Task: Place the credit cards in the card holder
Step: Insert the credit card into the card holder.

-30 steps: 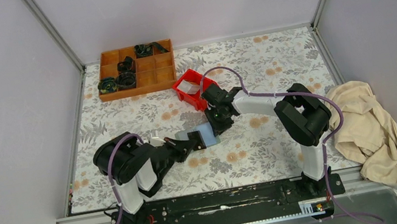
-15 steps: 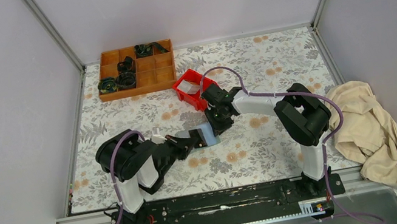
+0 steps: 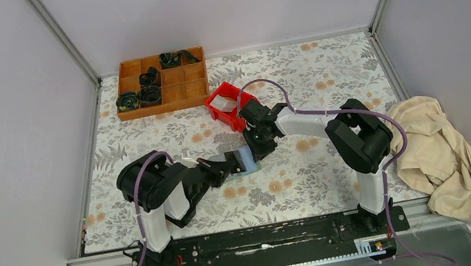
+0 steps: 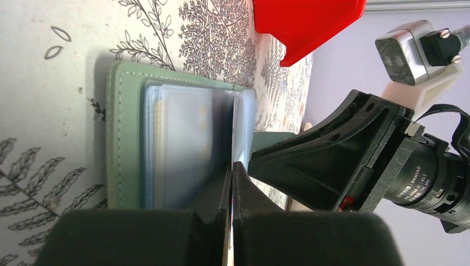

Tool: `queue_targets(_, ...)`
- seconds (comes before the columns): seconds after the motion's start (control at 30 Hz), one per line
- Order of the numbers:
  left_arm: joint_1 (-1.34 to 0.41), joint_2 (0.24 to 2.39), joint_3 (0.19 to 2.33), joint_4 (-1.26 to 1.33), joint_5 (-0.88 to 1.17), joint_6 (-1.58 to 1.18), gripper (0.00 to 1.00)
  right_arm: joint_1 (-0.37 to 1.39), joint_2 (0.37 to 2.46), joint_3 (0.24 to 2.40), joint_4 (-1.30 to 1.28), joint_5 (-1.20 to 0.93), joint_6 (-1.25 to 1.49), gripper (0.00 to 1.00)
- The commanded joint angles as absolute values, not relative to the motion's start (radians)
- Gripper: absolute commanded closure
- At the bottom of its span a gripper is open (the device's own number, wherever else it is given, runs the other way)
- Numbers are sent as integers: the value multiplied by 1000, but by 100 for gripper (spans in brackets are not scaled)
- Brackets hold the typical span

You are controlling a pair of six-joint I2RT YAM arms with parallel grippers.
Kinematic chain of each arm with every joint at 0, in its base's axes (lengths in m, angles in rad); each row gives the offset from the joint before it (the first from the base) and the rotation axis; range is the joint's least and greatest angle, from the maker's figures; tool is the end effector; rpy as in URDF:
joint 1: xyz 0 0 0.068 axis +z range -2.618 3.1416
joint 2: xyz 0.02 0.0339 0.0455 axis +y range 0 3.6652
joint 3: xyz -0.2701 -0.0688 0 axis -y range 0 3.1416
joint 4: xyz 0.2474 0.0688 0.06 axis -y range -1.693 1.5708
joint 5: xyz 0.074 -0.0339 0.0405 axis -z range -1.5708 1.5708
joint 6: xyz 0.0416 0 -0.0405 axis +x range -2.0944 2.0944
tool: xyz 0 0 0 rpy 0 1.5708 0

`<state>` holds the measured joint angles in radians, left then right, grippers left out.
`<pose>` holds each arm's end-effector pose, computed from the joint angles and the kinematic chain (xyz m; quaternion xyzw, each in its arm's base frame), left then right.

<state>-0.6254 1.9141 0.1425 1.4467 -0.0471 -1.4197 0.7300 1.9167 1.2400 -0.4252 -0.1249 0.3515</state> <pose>0.1875 -0.1330 0.0766 -0.3267 0.7434 -0.4878 0.3203 0.2902 0.2667 0.1566 -0.1969 0.9507 0.1714 0.1675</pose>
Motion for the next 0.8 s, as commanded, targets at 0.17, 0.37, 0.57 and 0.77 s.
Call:
queue_targets(0.17,-620,1954,172,1494,-37,-1396,100,727,1975,1233,-466,-137,339,69)
queue_targets(0.37,-635,1958,179,1486,-35,-1394,100,727,1977,1235,-466,-142,340,69)
queue_targets(0.57,-679,1927,196,1421,-42,-1384,100,726,1978,1235,-463,-144,341,69)
queue_targets(0.77,-688,1826,153,1322,-116,-1369,100,726,1971,1224,-458,-143,342,69)
